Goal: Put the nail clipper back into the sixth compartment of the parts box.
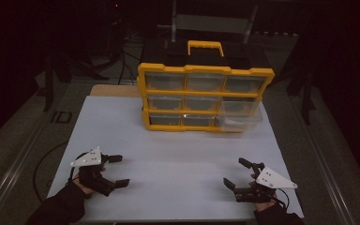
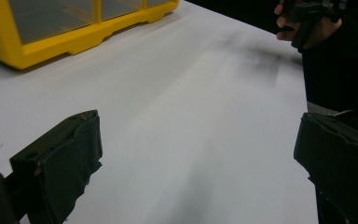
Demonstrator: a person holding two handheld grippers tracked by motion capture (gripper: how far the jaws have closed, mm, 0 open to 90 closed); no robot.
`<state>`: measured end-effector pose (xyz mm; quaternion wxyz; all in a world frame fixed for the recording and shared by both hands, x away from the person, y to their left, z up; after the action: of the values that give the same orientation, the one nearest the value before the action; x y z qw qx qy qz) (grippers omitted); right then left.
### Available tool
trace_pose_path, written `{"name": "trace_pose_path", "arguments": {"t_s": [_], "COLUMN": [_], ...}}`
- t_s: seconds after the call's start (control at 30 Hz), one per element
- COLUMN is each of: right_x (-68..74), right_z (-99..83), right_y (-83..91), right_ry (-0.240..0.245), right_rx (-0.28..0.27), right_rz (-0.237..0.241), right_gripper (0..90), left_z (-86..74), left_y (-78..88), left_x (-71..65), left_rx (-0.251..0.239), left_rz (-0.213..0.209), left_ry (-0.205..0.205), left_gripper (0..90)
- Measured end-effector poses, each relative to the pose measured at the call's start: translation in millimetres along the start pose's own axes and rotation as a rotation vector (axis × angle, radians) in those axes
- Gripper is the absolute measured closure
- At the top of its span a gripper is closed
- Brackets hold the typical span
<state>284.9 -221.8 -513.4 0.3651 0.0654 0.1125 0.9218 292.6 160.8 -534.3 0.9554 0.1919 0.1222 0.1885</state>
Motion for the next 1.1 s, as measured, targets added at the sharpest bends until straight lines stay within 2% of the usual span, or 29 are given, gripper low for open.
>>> {"name": "trace_pose_path", "arguments": {"t_s": [0.2,0.3,0.57,0.6,0.73,0.83,1.1], "right_x": [0.2,0.4,0.8,0.7,1.0,1.6,2.0], "right_z": [0.0,0.2,-0.2,-0.2,-1.1,-1.6,-3.5], "right_y": [0.5,0.8,1.4,1.5,1.4,1.4,0.7], "right_ry": [0.002,0.004,0.011,0.011,0.014,0.016,0.017], "right_rx": [0.001,0.0,0.004,0.004,0.008,0.011,0.023], "right_rz": [-0.001,-0.002,-0.003,-0.004,0.0,0.001,0.001], "right_gripper": [9.9,9.9,9.9,9.9,9.9,9.8,9.9], "left_z": [-11.9,-12.8,-12.7,-10.5,-9.4,-10.6,-13.3], "left_y": [9.6,14.5,12.6,12.5,10.8,10.1,10.5], "left_x": [0.6,1.0,2.1,2.5,2.7,2.1,7.4], "left_rx": [0.002,-0.034,-0.063,-0.069,-0.08,-0.088,-0.097], "left_rz": [0.046,0.071,0.117,0.144,0.177,0.174,0.198], "left_ry": [0.007,0.014,0.029,0.028,0.027,0.037,0.058], "left_gripper": [2.0,2.0,2.0,2.0,2.0,2.0,2.0]}}
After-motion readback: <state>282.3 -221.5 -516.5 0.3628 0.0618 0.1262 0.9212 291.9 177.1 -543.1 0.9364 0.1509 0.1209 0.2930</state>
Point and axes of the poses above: each handheld gripper's, and its own axes: y roughly backward along the jaws, z roughly out of its top, x roughly to its left, the point moved 9 cm from there along -y, roughly forward along the jaws, and after that the axes turned 4 degrees about -y, right-handed, at the moved point
